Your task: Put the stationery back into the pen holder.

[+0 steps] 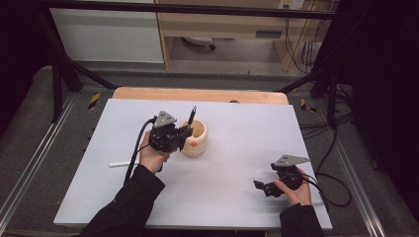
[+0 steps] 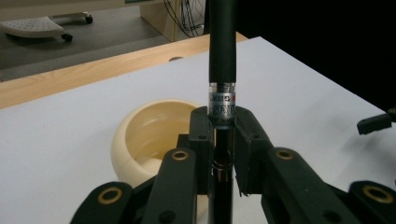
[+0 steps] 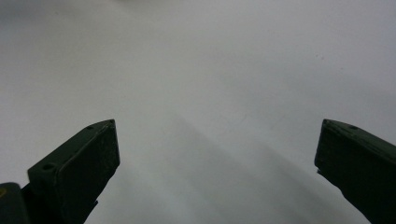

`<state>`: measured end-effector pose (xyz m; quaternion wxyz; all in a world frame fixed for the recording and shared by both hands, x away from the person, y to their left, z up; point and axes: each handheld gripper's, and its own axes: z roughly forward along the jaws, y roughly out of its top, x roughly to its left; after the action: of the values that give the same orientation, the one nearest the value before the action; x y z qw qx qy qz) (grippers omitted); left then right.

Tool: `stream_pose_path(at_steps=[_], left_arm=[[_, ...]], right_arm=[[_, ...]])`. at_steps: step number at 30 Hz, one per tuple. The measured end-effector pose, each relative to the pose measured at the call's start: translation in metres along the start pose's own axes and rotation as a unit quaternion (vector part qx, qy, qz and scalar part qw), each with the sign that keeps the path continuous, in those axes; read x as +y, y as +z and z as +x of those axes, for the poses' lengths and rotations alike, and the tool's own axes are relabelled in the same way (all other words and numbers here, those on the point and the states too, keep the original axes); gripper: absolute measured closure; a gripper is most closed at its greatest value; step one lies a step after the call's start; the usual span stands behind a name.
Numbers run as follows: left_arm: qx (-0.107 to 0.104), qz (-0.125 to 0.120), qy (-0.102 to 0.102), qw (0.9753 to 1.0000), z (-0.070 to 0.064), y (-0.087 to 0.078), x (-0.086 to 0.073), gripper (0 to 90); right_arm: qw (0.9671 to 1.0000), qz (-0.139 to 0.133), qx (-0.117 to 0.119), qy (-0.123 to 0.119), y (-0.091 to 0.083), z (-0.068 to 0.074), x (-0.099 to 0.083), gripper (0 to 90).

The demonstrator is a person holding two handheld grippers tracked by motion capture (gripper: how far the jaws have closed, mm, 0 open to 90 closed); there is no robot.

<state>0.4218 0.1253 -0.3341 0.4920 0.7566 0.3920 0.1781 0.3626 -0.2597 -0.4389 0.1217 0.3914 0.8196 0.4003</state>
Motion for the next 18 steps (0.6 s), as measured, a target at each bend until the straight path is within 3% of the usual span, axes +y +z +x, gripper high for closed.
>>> stream_pose_path(at_steps=[10, 18], left_arm=[[0.013, -0.006, 0.004, 0.9999, 0.004, 0.018, 0.020, 78.6], [0.025, -0.010, -0.001, 0.9996, 0.011, 0.033, 0.027, 78.6]], right_arm=[[1.0000, -0.001, 0.002, 0.004, -0.001, 0.000, 0.000, 0.7], [1.0000, -0.001, 0.002, -0.001, 0.000, 0.000, 0.000, 0.7]])
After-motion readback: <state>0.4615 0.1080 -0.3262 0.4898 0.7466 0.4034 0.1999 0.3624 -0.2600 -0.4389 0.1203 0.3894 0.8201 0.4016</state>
